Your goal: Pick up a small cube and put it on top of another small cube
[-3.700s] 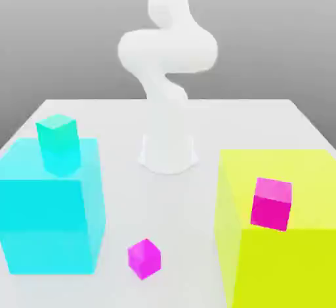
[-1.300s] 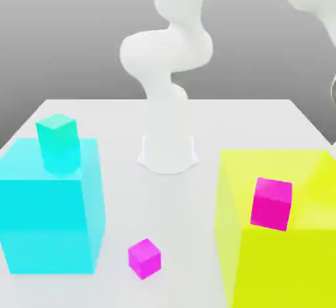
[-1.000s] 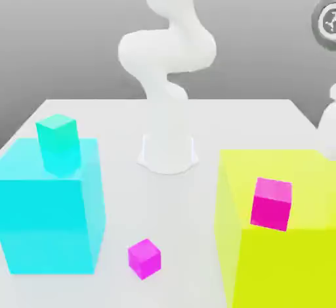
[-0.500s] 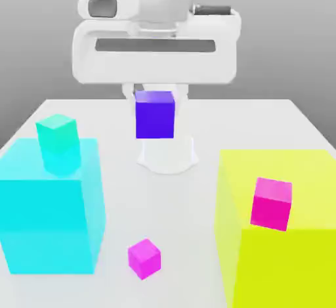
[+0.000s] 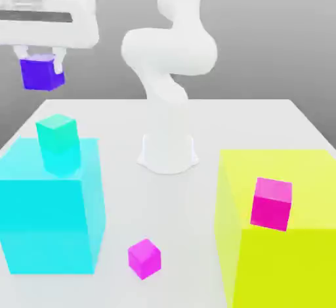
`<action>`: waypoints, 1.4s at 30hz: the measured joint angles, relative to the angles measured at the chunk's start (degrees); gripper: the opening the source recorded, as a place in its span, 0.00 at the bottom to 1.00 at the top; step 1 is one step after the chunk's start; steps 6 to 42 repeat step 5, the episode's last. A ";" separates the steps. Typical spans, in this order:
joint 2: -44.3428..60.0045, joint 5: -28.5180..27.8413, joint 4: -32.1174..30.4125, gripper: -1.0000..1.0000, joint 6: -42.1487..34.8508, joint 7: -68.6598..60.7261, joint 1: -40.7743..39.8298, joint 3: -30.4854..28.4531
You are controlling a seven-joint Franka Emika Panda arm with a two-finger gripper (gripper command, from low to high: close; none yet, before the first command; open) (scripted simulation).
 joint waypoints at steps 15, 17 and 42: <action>1.17 -0.05 -2.60 1.00 3.63 -0.03 -0.20 -0.23; 1.17 -0.05 -2.60 1.00 3.63 -0.03 -0.20 -0.23; 1.17 -0.05 -2.60 1.00 3.63 -0.03 -0.20 -0.23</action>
